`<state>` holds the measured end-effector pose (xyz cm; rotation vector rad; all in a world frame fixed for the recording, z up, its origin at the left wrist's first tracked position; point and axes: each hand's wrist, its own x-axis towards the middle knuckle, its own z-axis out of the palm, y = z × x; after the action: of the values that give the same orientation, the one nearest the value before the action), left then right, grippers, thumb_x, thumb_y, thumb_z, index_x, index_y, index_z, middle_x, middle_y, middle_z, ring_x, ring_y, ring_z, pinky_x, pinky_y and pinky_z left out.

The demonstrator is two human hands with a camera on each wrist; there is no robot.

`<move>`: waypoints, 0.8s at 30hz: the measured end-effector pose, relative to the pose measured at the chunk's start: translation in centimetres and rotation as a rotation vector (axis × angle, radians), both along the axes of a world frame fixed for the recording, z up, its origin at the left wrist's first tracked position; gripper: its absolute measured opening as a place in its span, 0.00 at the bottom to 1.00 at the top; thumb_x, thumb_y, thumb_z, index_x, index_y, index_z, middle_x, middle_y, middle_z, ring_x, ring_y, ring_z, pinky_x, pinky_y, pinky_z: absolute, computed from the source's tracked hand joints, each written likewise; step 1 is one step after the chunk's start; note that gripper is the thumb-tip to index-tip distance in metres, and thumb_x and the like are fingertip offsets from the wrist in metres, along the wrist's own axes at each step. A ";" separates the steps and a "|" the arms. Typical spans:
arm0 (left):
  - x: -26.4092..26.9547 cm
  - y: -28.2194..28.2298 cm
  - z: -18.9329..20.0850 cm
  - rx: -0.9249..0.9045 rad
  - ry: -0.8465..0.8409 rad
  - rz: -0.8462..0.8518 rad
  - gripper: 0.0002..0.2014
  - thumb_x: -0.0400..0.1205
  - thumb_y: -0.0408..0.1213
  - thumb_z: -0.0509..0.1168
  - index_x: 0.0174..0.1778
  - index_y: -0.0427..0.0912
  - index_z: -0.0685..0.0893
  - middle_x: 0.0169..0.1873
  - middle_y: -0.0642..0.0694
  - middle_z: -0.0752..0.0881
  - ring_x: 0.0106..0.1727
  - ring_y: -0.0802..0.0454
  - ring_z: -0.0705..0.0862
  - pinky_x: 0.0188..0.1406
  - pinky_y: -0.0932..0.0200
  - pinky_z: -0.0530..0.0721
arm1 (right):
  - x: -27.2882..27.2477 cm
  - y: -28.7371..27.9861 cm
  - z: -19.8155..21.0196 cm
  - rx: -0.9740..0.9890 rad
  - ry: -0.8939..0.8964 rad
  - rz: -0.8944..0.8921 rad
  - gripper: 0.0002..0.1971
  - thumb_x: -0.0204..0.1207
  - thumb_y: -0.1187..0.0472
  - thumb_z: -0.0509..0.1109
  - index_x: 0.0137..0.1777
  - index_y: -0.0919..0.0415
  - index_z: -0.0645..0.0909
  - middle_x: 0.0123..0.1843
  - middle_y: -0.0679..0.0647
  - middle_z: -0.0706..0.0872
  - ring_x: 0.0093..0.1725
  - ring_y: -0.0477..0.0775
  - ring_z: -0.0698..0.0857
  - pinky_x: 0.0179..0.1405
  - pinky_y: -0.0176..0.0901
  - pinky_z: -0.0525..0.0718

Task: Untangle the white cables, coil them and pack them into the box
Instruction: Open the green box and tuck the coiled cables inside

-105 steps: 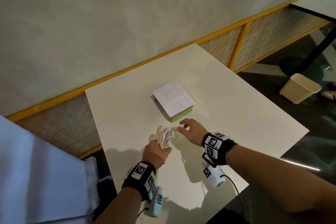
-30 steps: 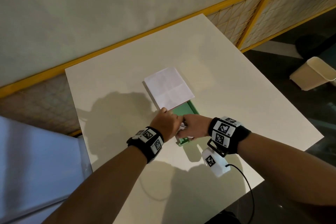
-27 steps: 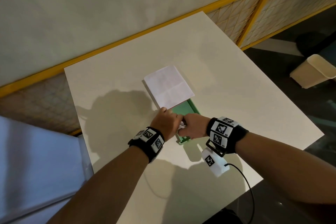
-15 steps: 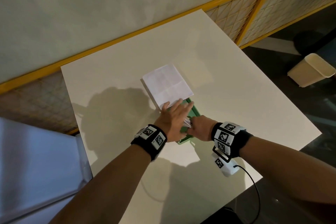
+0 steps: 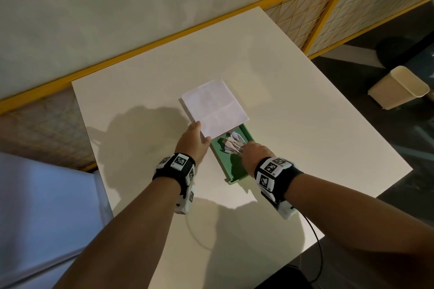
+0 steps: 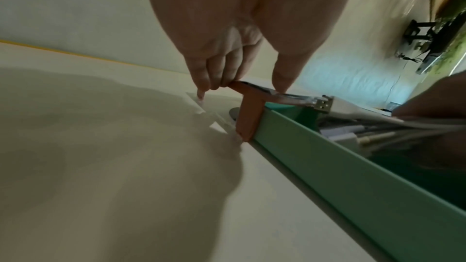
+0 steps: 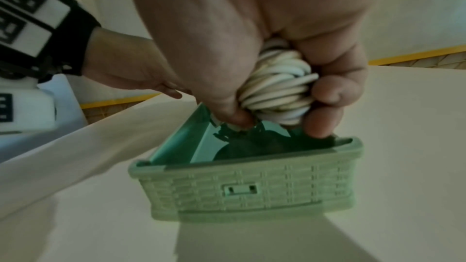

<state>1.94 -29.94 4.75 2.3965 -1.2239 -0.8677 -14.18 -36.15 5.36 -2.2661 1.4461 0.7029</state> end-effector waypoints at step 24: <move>0.5 -0.5 0.3 0.032 -0.045 -0.032 0.30 0.82 0.47 0.64 0.76 0.36 0.69 0.75 0.39 0.74 0.72 0.40 0.74 0.69 0.51 0.72 | 4.0 -0.6 -2.8 -0.073 0.020 -0.068 0.18 0.82 0.57 0.56 0.67 0.68 0.68 0.63 0.64 0.81 0.62 0.64 0.82 0.56 0.54 0.82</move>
<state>2.39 -30.46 5.05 2.4405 -1.2772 -0.8541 -10.16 -36.73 2.53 -2.2575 1.5746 0.6637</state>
